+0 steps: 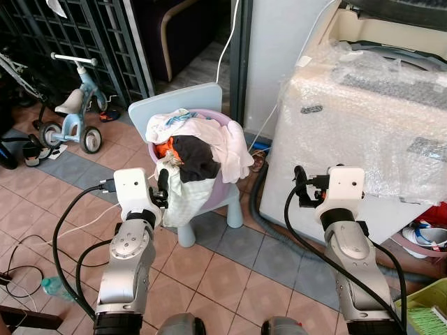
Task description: Clothes washing
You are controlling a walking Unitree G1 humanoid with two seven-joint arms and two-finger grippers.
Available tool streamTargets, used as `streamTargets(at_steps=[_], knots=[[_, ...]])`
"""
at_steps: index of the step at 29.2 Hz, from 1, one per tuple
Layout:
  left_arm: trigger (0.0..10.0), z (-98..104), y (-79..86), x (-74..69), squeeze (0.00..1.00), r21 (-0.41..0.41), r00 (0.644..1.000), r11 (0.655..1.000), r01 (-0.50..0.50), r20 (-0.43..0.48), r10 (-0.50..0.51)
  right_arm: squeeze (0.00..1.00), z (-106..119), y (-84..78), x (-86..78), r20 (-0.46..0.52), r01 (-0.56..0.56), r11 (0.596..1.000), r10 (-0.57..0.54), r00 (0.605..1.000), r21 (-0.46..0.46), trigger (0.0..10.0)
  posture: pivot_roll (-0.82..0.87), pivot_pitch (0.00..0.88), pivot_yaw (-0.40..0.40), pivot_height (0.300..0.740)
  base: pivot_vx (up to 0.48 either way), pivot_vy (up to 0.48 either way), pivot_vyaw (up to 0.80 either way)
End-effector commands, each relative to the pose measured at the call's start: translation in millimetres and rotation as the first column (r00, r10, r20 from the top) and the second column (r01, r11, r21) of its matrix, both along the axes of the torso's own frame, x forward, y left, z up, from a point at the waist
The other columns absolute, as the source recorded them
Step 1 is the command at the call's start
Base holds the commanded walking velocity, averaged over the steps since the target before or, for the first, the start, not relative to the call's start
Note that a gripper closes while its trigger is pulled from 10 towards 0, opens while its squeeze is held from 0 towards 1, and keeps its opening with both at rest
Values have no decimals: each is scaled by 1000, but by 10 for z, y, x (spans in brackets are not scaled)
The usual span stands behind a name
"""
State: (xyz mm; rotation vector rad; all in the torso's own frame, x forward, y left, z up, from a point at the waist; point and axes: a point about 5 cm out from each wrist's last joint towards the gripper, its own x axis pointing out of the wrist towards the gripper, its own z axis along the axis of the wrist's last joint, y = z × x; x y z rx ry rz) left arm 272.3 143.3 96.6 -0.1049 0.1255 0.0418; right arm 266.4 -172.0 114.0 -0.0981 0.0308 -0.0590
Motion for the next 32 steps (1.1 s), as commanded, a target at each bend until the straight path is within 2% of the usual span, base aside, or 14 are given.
streamTargets(at_steps=[1, 32], knots=[[10000, 4, 18, -12, 0, -2, 1000, 1000, -8, 6, 8, 0, 1, 15, 15, 1, -9, 1000, 9, 1000, 0, 10000, -57, 79, 53, 740, 0, 0, 0], [10000, 4, 18, -12, 0, -2, 1000, 1000, -8, 6, 8, 0, 1, 15, 15, 1, -9, 1000, 9, 1000, 0, 10000, -57, 79, 53, 740, 0, 0, 0]])
